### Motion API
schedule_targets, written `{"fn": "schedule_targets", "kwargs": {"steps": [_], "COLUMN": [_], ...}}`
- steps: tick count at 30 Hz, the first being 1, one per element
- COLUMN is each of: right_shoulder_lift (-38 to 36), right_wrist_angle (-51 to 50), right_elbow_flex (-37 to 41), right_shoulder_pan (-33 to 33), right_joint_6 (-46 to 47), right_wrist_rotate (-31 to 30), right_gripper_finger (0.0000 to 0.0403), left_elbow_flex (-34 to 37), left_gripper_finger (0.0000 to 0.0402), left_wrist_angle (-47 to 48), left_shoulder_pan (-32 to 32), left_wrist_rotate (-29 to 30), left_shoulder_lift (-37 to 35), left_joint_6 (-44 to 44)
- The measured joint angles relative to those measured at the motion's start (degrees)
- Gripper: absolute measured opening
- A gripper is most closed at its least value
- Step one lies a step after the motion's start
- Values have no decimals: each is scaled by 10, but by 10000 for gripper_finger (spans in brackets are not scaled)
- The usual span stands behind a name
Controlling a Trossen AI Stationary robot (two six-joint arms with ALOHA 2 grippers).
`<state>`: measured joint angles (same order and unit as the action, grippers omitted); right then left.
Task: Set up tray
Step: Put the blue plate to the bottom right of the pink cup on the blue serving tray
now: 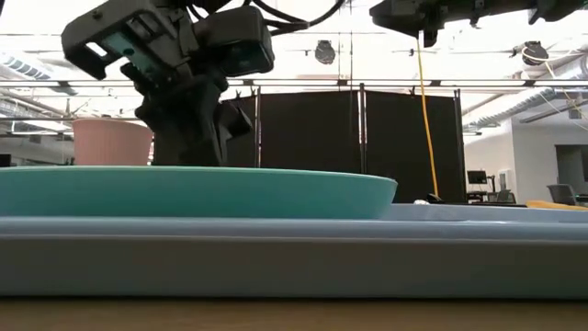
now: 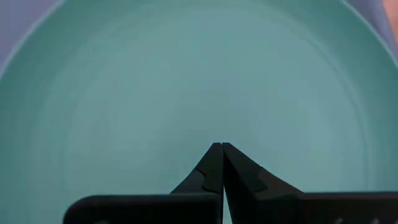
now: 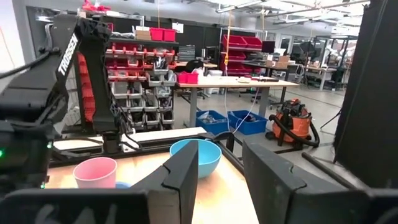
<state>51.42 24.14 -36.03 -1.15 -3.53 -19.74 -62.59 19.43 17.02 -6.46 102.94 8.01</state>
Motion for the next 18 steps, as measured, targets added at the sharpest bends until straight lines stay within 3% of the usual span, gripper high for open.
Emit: {"fn": "schedule_targets", "kwargs": {"steps": [18], "right_shoulder_lift": [0], "right_wrist_angle": [0], "right_elbow_flex": [0], "right_shoulder_pan": [1], "right_joint_6": [13], "right_wrist_rotate": [6], "right_gripper_finger": [116], "left_elbow_flex": [0], "left_gripper_finger": [0], "left_wrist_angle": [49], "left_shoulder_pan": [15], "left_wrist_rotate": [14], "left_shoulder_lift": [8], "left_joint_6": [44]}}
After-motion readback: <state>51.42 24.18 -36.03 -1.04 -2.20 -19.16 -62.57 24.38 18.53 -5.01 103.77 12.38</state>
